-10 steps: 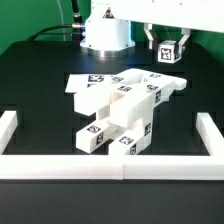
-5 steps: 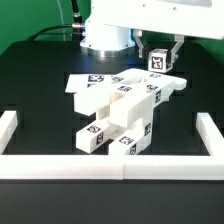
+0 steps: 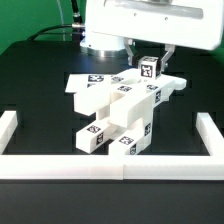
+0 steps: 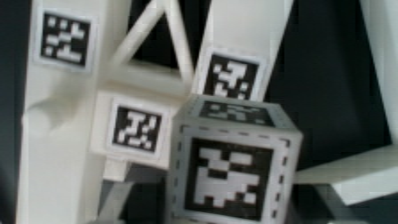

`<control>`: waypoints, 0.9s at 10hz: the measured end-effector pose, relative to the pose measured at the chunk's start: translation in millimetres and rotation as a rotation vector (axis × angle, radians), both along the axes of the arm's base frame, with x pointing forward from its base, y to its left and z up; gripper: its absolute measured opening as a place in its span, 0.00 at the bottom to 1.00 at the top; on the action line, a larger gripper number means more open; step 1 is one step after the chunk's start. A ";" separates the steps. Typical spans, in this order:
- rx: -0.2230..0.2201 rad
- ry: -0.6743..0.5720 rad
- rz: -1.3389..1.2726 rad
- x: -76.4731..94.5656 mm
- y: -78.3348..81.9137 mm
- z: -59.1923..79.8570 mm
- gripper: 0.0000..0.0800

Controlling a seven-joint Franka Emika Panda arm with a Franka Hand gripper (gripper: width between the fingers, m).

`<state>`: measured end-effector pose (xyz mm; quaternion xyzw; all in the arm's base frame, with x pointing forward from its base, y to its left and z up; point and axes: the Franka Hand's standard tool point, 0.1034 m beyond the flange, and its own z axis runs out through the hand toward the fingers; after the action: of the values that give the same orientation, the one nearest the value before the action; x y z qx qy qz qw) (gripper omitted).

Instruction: Assemble chair

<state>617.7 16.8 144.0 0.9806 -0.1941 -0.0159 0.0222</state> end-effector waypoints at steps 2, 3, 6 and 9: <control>-0.002 -0.007 -0.024 6.1 -2.3 2.2 0.36; -0.003 -0.007 -0.020 5.8 -2.4 1.2 0.36; -0.004 -0.002 0.002 6.0 -8.6 -1.2 0.36; -0.005 -0.002 -0.001 6.7 -9.4 -2.4 0.36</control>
Offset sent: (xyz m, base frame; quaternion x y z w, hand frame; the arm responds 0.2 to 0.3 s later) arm 0.0000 0.0000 0.0000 0.0000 0.0000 0.0000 1.0000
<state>624.4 7.4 141.6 0.9804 -0.1948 -0.0144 0.0246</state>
